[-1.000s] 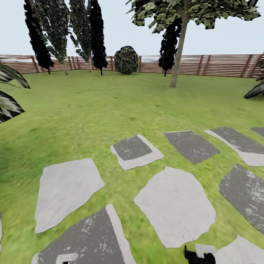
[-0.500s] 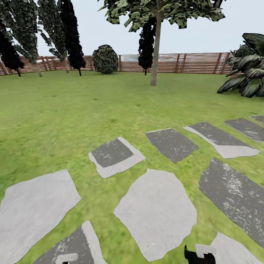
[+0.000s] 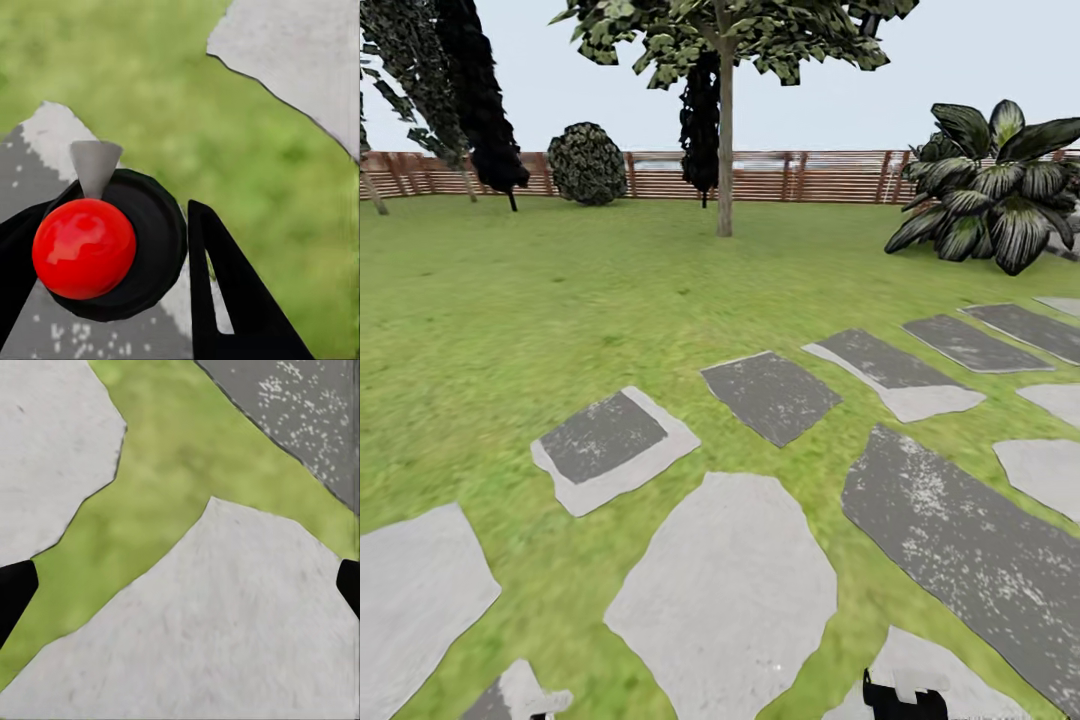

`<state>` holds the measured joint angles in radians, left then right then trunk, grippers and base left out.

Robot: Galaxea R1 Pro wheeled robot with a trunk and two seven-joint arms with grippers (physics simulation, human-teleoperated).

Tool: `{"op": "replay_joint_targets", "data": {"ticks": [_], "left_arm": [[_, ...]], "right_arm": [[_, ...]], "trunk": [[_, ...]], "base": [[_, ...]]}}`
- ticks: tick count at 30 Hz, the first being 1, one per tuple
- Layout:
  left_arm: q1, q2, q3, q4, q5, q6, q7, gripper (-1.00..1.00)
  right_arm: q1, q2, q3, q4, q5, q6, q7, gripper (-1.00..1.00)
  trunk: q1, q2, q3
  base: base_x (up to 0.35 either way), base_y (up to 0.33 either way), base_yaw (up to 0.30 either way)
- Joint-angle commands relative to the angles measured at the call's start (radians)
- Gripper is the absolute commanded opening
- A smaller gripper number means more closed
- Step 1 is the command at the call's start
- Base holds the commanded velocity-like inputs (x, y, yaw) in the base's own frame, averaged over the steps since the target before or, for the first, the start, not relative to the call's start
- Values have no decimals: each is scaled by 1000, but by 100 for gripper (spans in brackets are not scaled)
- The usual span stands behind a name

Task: Pick up the pesticide atomizer in the garden and spray insectifuge to fully cover both potted plants in the garden.

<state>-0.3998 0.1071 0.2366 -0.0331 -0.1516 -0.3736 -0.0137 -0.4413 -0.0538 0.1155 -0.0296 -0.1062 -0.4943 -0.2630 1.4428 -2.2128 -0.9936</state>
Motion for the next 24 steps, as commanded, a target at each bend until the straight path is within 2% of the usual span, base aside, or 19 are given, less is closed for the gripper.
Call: {"op": "replay_joint_targets", "data": {"ticks": [1, 24], "left_arm": [[-1, 0, 9, 1, -9, -4, -2, -100], [-1, 0, 7, 1, -6, -4, -2, -100]], "right_arm": [[0, 0, 9, 0, -10, -3, -1, 100], [0, 0, 9, 0, -10, -3, -1, 100]], "trunk": [[0, 0, -1], [0, 0, -1]], "base": [[158, -244, -296], [155, -244, -297]]}}
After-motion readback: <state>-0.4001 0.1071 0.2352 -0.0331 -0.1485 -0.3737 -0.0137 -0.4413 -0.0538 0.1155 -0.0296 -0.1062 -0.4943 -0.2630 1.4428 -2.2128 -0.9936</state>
